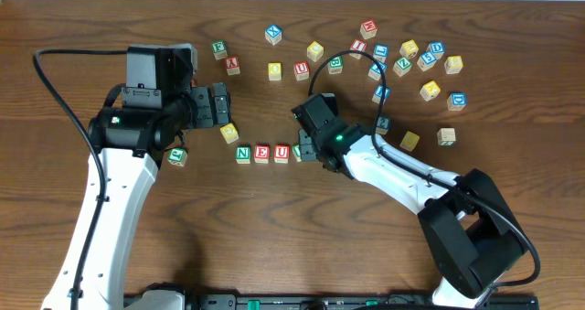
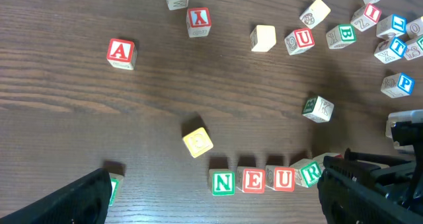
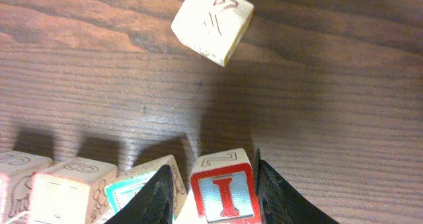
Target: Spell out NEURIPS
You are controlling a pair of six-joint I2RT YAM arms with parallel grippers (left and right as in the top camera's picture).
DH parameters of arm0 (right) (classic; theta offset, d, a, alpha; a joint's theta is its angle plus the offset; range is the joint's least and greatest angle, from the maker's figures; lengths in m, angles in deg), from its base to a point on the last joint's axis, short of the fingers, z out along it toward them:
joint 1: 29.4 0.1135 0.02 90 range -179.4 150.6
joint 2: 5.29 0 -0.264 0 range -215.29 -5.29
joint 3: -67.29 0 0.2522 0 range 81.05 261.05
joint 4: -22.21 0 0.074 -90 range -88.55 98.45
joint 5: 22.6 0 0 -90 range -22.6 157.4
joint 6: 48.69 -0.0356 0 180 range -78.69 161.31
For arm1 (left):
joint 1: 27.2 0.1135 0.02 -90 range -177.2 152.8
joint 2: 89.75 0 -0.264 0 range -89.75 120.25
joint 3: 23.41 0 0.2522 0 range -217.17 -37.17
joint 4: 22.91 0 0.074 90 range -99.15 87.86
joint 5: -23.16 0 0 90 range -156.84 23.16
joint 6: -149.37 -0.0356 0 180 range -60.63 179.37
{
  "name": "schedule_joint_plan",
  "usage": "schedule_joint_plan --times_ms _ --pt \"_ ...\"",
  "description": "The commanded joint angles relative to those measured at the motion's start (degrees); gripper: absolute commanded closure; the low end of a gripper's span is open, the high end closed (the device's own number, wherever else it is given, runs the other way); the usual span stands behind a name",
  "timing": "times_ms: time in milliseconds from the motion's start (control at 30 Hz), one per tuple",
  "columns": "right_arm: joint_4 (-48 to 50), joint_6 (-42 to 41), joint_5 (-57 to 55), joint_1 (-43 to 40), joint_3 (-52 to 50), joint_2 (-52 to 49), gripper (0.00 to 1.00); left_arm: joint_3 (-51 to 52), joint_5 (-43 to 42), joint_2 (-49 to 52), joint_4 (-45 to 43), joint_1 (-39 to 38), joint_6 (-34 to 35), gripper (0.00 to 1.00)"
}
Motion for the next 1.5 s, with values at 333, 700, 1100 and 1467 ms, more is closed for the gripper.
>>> schedule_joint_plan --times_ms 333,700,1100,1467 --pt "-1.0 1.6 -4.6 0.5 2.7 -0.8 0.64 -1.3 -0.3 -0.5 0.0 0.1 -0.3 0.02" --pt "-3.3 0.5 -12.2 0.2 2.7 -0.8 0.65 -1.3 -0.3 -0.5 0.0 0.1 -0.3 0.02" --pt "-8.5 -4.7 -15.8 -1.1 2.6 -0.8 0.66 -1.3 -0.3 -0.5 0.0 0.1 -0.3 0.02" --pt "-8.5 -7.4 -15.6 -1.4 2.1 -2.0 0.63 -1.3 -0.3 -0.5 0.0 0.1 -0.3 0.02"
